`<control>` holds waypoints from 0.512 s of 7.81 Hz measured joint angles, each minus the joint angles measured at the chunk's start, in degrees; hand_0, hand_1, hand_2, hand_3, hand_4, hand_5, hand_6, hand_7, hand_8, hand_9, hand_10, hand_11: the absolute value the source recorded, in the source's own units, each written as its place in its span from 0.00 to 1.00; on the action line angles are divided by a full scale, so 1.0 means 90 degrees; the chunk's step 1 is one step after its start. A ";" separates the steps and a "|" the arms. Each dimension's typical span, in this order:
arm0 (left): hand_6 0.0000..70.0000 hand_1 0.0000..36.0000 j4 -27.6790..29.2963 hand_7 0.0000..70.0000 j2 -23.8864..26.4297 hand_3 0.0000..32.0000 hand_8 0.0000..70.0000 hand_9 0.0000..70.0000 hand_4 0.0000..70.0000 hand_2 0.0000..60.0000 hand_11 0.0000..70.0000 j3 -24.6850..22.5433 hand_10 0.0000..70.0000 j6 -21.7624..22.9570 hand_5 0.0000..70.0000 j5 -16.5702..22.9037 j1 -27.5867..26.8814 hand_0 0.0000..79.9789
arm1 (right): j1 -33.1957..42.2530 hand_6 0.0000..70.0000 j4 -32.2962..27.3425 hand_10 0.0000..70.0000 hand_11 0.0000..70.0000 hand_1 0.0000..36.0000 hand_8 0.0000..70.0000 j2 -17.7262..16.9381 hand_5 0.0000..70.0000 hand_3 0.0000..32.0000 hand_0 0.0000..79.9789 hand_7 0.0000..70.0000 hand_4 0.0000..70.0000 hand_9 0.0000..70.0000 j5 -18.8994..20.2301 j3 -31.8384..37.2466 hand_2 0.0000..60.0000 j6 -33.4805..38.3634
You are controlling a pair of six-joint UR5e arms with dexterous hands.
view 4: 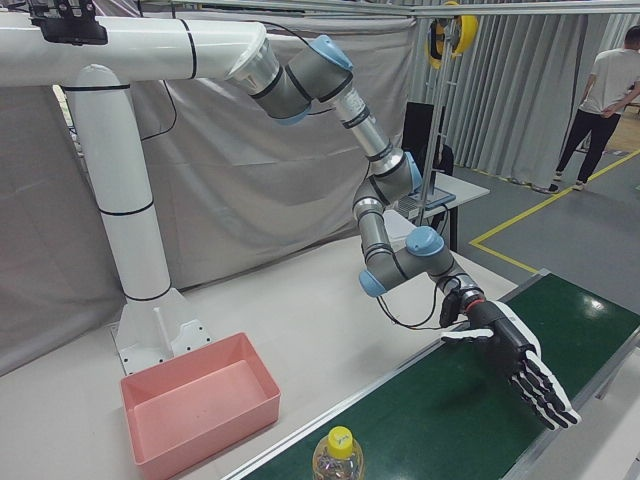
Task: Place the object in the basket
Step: 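Move the left hand forward over the conveyor toward the juice bottle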
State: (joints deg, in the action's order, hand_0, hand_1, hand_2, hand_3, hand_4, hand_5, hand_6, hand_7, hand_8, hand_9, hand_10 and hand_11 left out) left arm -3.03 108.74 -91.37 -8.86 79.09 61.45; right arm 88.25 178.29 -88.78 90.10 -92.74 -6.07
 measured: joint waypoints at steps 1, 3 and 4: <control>0.00 0.31 -0.0001 0.00 -0.0001 0.00 0.00 0.00 0.00 0.00 0.04 -0.0003 0.01 0.0000 0.17 0.0001 0.0000 0.79 | 0.0000 0.00 0.0002 0.00 0.00 0.00 0.00 0.0001 0.00 0.00 0.00 0.00 0.00 0.00 -0.0001 -0.0006 0.00 0.0000; 0.00 0.31 -0.0004 0.00 -0.0002 0.00 0.00 0.00 0.00 0.00 0.05 -0.0011 0.01 -0.0002 0.15 0.0001 0.0002 0.79 | 0.0000 0.00 0.0004 0.00 0.00 0.00 0.00 0.0001 0.00 0.00 0.00 0.00 0.00 0.00 0.0006 -0.0026 0.00 0.0000; 0.00 0.31 -0.0005 0.00 -0.0007 0.00 0.00 0.00 0.00 0.00 0.05 -0.0010 0.01 -0.0002 0.16 0.0001 0.0001 0.78 | 0.0000 0.00 0.0004 0.00 0.00 0.00 0.00 0.0001 0.00 0.00 0.00 0.00 0.00 0.00 0.0007 -0.0027 0.00 0.0000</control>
State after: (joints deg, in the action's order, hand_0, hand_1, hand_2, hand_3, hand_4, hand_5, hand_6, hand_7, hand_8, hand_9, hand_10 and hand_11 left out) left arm -3.07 108.68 -91.45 -8.88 79.10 61.46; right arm 88.24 178.33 -88.77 90.17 -92.99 -6.06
